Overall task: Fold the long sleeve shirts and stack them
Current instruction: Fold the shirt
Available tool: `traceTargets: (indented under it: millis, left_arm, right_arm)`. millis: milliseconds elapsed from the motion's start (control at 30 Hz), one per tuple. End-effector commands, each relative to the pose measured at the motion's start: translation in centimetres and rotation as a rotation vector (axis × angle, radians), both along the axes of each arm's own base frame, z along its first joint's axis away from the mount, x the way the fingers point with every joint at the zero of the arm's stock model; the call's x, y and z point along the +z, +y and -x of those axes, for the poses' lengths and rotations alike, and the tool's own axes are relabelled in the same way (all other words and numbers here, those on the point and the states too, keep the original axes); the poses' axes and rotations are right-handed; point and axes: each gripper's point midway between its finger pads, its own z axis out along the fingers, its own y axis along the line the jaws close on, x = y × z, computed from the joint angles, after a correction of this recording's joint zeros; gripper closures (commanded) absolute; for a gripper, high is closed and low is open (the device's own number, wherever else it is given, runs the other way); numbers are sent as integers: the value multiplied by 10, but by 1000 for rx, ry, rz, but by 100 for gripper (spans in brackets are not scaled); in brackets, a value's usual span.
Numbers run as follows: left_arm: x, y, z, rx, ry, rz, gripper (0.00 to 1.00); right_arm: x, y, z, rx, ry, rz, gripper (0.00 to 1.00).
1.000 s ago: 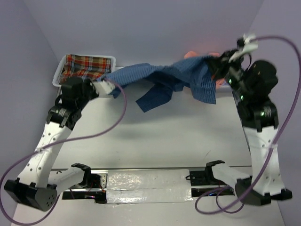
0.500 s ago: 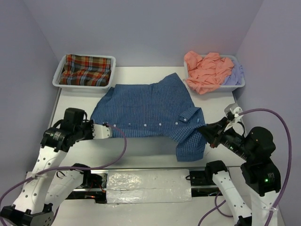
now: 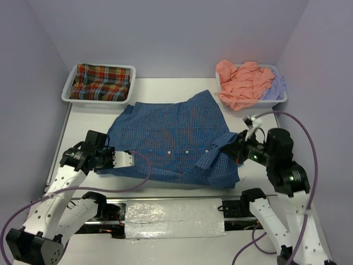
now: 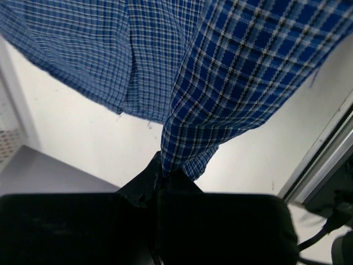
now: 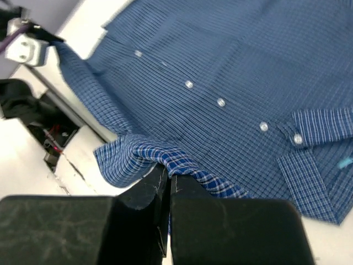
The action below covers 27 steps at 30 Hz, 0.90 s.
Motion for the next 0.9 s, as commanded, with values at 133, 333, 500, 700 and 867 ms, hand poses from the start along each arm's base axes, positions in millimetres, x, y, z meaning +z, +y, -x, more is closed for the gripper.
traceTargets:
  millis: [133, 333, 500, 700, 867]
  left_arm:
    - [-30, -5, -30, 161, 1, 56, 95]
    - [-59, 3, -40, 312, 33, 35, 89]
    - [-61, 10, -64, 426, 5, 48, 88]
    - [-65, 8, -76, 504, 69, 115, 82]
    - [-85, 17, -63, 538, 114, 67, 64]
  right_arm:
    - [1, -14, -84, -237, 47, 3, 100]
    - [-38, -2, -133, -235, 129, 2, 100]
    - [-54, -1, -158, -244, 165, 41, 100]
    - [-70, 5, -180, -225, 216, 70, 100]
    - [-82, 10, -190, -216, 245, 77, 100]
